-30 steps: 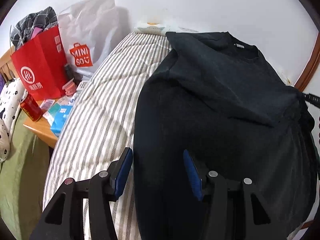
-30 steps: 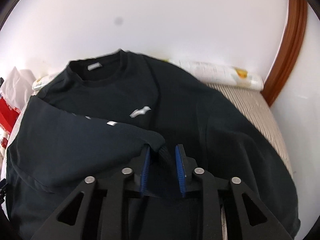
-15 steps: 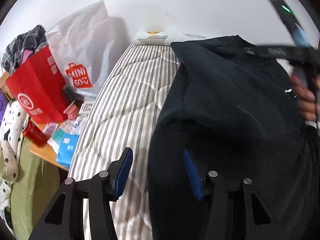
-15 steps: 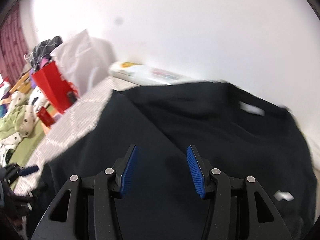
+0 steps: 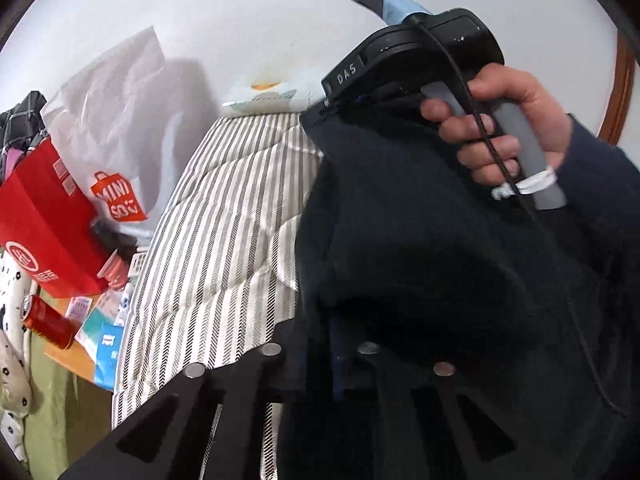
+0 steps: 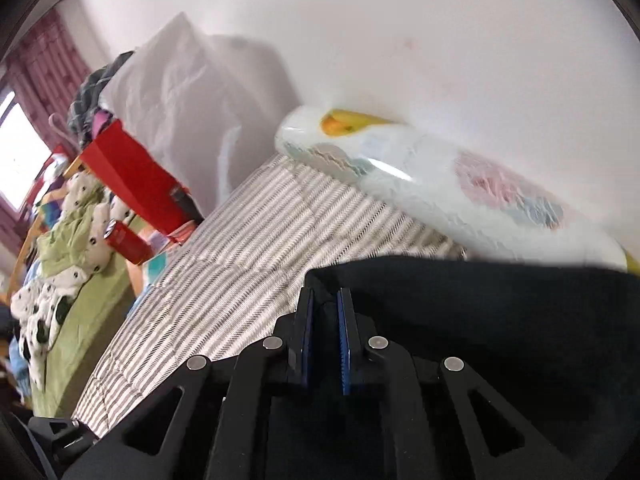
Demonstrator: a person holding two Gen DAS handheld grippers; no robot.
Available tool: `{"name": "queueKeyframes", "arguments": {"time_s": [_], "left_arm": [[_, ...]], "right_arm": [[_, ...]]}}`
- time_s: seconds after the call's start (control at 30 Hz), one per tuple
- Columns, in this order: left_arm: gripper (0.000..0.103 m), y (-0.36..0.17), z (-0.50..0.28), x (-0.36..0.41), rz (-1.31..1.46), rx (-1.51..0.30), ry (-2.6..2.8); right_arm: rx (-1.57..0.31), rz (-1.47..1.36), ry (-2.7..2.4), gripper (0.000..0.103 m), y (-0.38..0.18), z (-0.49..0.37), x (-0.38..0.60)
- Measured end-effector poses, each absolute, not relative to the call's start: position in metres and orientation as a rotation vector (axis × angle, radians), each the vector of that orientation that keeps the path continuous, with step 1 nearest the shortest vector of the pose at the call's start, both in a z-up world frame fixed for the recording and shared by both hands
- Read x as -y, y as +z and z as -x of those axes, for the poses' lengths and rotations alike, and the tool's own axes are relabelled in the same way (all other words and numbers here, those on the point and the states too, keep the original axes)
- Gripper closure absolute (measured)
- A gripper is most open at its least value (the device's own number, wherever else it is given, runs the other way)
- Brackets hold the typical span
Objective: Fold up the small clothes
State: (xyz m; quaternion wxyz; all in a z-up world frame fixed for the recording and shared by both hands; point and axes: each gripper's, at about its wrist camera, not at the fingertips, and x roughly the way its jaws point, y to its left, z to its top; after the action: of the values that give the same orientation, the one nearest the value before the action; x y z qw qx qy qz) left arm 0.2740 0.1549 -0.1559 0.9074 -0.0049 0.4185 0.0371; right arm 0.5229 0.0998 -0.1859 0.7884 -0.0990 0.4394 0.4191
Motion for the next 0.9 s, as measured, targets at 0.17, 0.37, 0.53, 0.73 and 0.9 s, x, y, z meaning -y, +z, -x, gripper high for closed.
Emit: {"name": "queueKeyframes", "arguments": {"time_s": [0.17, 0.37, 0.53, 0.73, 0.9], "left_arm": [[0.096, -0.153, -0.271, -0.168, 0.067, -0.851, 0.077], [0.096, -0.162, -0.276, -0.175, 0.116, -0.887, 0.079], [0.092, -0.159, -0.274, -0.175, 0.126, -0.893, 0.078], [0.065, -0.146, -0.261, -0.176, 0.174, -0.859, 0.056], [0.057, -0.136, -0.269, -0.169, 0.172, -0.838, 0.040]], "right_arm": [[-0.865, 0.133, 0.912, 0.094, -0.164, -0.535, -0.093], [-0.885, 0.288, 0.843, 0.093, -0.198, -0.531, -0.136], [-0.891, 0.229, 0.844, 0.081, -0.184, -0.528, -0.111], [-0.837, 0.226, 0.740, 0.060, -0.140, -0.502, -0.014], [-0.860, 0.217, 0.511, 0.051, -0.134, -0.479, 0.113]]}}
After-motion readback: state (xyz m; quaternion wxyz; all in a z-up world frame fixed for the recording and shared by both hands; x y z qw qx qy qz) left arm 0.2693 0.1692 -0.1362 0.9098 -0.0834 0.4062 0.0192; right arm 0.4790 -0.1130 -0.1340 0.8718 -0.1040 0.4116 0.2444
